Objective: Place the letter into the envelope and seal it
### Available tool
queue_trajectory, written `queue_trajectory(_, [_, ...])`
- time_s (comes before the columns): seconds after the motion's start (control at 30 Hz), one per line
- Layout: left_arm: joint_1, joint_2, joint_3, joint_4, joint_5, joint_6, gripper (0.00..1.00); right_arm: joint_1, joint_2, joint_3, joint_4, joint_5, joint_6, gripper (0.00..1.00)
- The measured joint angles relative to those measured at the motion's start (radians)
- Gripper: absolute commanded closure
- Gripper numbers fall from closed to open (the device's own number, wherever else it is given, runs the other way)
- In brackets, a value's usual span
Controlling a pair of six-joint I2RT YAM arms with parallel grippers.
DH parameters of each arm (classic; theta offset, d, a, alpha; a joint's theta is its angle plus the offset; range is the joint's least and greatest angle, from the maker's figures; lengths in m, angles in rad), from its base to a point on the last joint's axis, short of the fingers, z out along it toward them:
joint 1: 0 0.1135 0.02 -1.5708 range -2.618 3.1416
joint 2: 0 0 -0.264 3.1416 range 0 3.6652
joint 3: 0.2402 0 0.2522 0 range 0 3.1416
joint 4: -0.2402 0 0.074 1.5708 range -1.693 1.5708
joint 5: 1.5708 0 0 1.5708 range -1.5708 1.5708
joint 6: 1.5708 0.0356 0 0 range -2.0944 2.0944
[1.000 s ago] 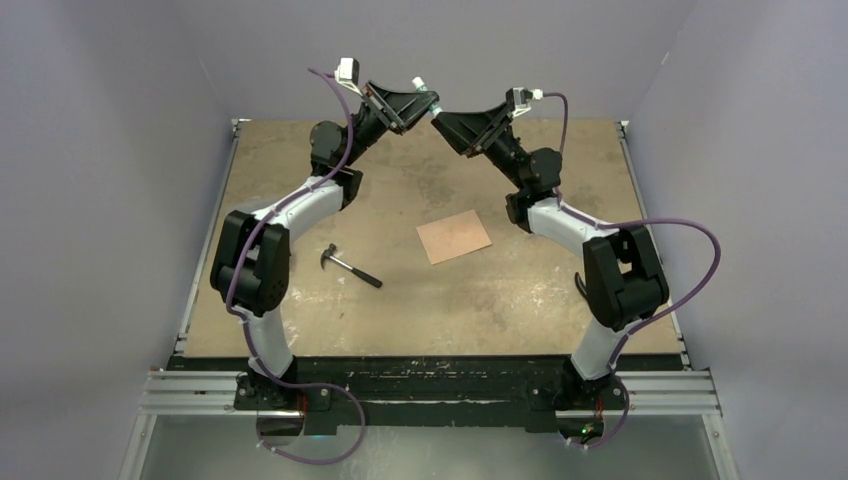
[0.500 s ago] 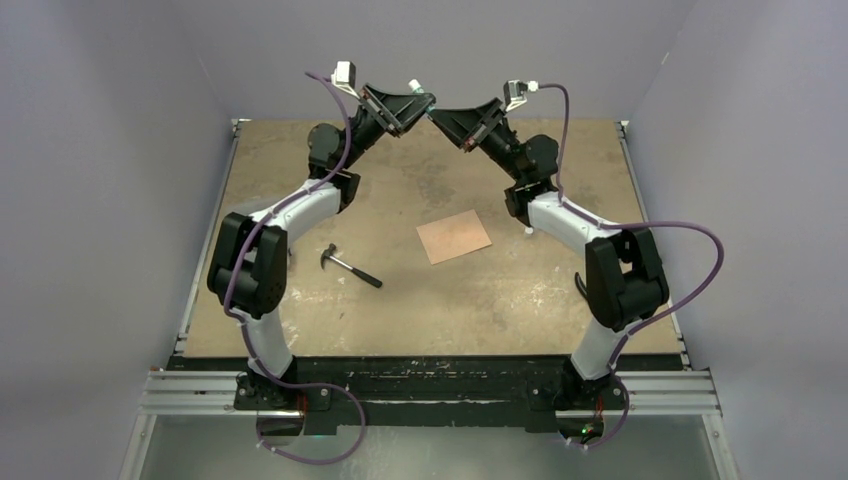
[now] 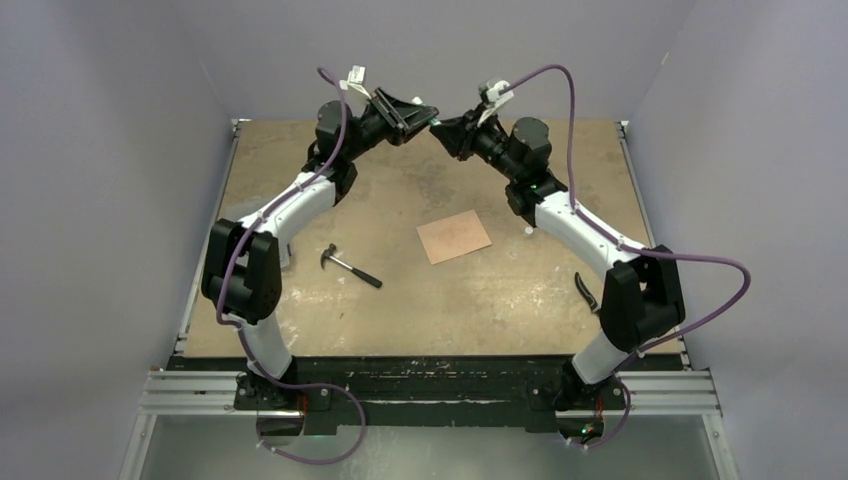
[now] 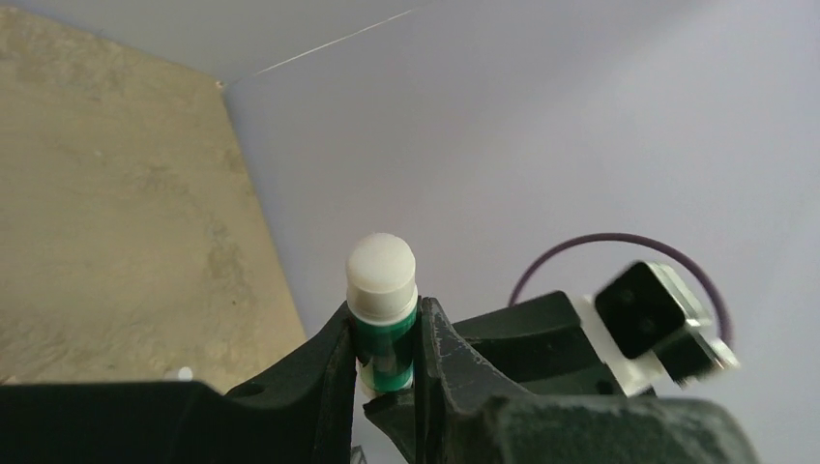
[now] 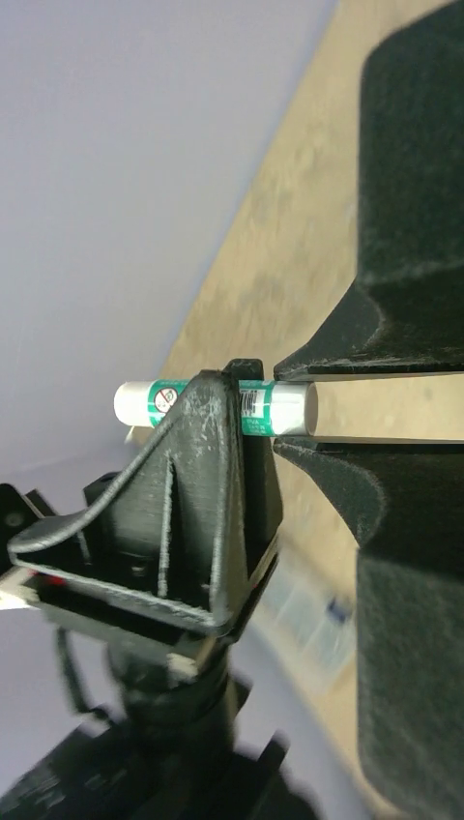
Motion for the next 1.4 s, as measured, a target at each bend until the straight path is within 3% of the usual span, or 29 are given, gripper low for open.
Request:
queue_trajectory(0.1, [0.0,0.002,0.048,-0.132,0.005,0.037,1.0,0.028,-0.016,0.0,-0.056,0.07,-0.27,0.91])
queue_trajectory(0.13, [0.0,0.002,0.064,-0.168,0.005,0.048,1.0,0.04,-0.018,0.0,-0.061,0.083,-0.312,0.82])
queue_trajectory(0.23, [0.0,0.002,0.095,-0.223,0.014,0.076,1.0,0.065,-0.032,-0.004,-0.072,0.13,-0.438,0.35])
queue_trajectory(0.27, [0.0,0.002,0.1,-0.227,0.024,0.082,1.0,0.066,-0.04,-0.006,-0.075,0.133,-0.448,0.27])
queue_trajectory(0.4, [-0.005,0.002,0.101,-0.232,0.055,0.106,1.0,-0.006,-0.073,0.006,-0.14,0.081,-0.33,0.2])
queue_trajectory(0.6, [-0.014,0.002,0.092,-0.17,0.073,0.122,1.0,-0.119,-0.113,0.05,-0.216,-0.036,0.148,0.23])
queue_trajectory(0.73, [-0.01,0.002,0.074,-0.082,0.078,0.101,1.0,-0.142,-0.167,-0.076,-0.019,-0.069,0.534,0.26])
queue_trajectory(0.87, [-0.01,0.002,0.071,-0.023,0.081,0.081,1.0,-0.121,-0.144,-0.162,0.112,-0.111,0.797,0.39])
queue_trajectory(0.97, [-0.01,0.002,0.066,0.014,0.085,0.064,1.0,-0.11,-0.096,-0.162,0.175,-0.125,0.913,0.49])
queue_trajectory(1.13, [-0.01,0.002,0.056,0.053,0.09,0.035,1.0,-0.103,-0.047,-0.162,0.28,-0.143,1.02,0.58])
queue_trajectory(1.4, [-0.01,0.002,0.042,0.101,0.092,-0.01,1.0,-0.09,0.018,-0.161,0.402,-0.143,1.094,0.54])
